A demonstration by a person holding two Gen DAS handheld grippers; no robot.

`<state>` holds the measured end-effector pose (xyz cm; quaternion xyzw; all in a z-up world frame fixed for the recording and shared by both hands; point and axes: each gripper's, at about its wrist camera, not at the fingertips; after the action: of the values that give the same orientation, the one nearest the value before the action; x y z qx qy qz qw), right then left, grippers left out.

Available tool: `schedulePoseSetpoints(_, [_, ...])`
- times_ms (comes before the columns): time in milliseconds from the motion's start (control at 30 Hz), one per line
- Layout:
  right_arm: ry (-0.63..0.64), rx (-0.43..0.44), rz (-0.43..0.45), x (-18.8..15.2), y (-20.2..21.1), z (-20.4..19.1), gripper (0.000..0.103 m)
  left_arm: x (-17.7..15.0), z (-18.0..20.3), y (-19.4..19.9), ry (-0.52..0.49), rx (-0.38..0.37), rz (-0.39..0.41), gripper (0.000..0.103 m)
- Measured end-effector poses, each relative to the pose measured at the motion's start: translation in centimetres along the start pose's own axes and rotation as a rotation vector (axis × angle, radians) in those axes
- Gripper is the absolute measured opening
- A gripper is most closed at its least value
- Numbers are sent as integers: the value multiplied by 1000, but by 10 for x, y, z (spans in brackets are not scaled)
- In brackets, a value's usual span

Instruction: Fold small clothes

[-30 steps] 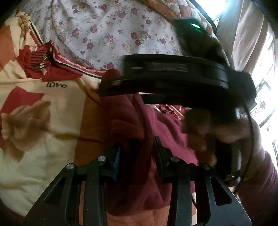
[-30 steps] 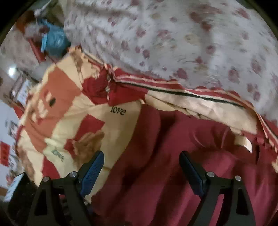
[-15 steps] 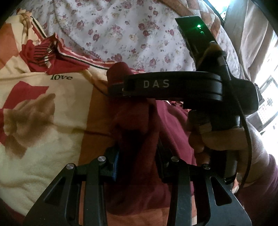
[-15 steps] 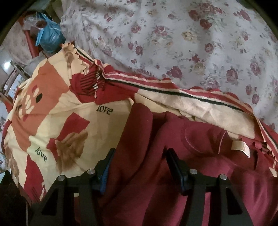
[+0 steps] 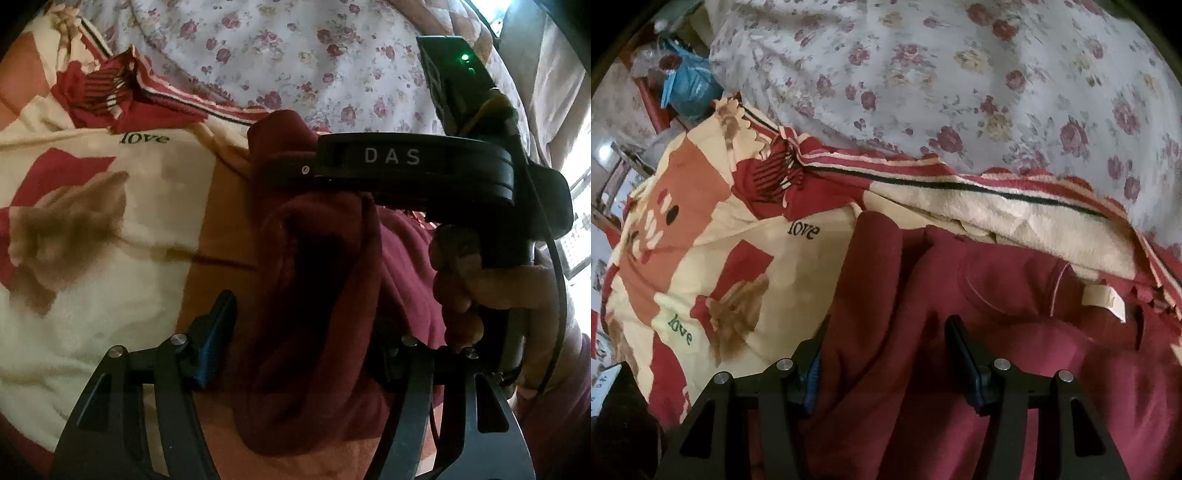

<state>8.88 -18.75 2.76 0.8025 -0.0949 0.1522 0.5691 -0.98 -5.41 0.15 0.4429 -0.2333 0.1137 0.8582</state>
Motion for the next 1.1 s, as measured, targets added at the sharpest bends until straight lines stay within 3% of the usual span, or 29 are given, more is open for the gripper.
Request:
schedulePoseSetpoints(33, [-11,15,4,-1,1,2,50,-1,1,1,-6,-10,-1,60])
schedulePoseSetpoints(67, [-20,34,7,-2,1,3,46,-2,3,2,-8,-35,-3,40])
schedulePoseSetpoints(133, [-28,63,14,-4,5,4,34,-2,8,2,-9,-75,-15,22])
schedulePoseSetpoints(300, [5,49,26,-8,18,1,30,-5,26,7,-72,-13,22,20])
schedulePoseSetpoints(667, [-29,69,69,-17,46,11,29,-5,47,16,-110,37,40,16])
schedulePoseSetpoints(900, [-20,108,137,-23,108,36,27,6,107,33,-190,-40,34,14])
schedulePoseSetpoints(1100, [-64,84,208,-37,179,96,27,9,192,19,-323,-118,-5,14])
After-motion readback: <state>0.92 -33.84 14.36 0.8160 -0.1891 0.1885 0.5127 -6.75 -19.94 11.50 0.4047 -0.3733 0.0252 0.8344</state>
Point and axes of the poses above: each gripper's, at about its wrist camera, not at the fingertips, and y roughly against the way its jaws point, z to its right, x to its top, and after that the axes turned 3 degrees about z, right-handed
